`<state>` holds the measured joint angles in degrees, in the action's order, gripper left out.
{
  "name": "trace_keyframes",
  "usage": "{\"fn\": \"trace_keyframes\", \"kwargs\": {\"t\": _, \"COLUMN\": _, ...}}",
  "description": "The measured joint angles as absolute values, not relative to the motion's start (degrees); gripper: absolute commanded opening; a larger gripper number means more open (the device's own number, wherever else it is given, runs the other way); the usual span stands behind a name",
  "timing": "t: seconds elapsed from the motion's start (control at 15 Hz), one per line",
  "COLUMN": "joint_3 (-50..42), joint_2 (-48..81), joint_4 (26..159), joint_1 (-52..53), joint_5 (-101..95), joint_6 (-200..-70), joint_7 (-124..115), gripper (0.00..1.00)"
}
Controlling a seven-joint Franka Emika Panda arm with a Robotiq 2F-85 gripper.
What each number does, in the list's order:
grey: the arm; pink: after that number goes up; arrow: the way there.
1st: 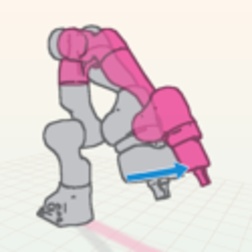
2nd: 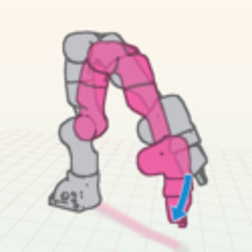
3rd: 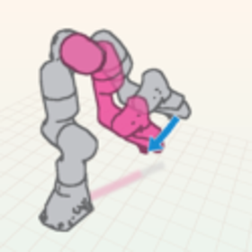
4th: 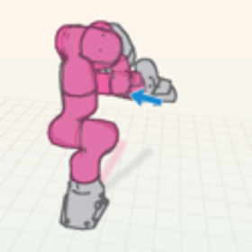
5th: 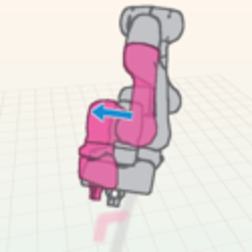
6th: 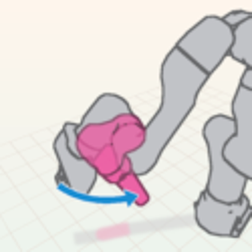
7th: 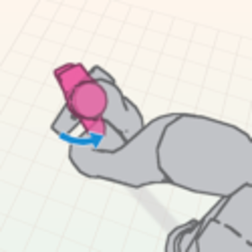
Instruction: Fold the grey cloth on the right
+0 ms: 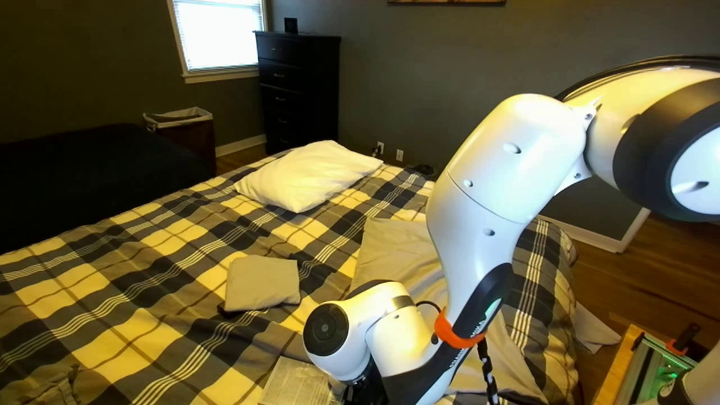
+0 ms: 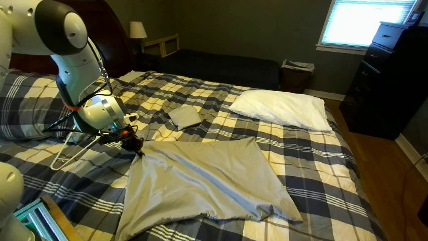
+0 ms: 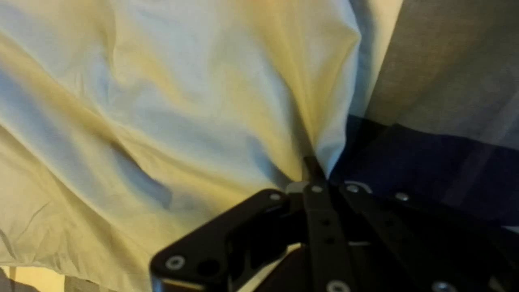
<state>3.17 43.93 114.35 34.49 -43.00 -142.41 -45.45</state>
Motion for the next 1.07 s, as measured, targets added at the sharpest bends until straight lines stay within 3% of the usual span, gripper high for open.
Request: {"fn": "trace_keyframes", "kwargs": {"t": 1.07, "joint_3": -2.2, "joint_2": 35.7, "joint_4": 110.9, "joint_1": 24.7, "joint_5": -35.6, "joint_6": -139.9, "joint_7": -43.4, "gripper": 0.00}}
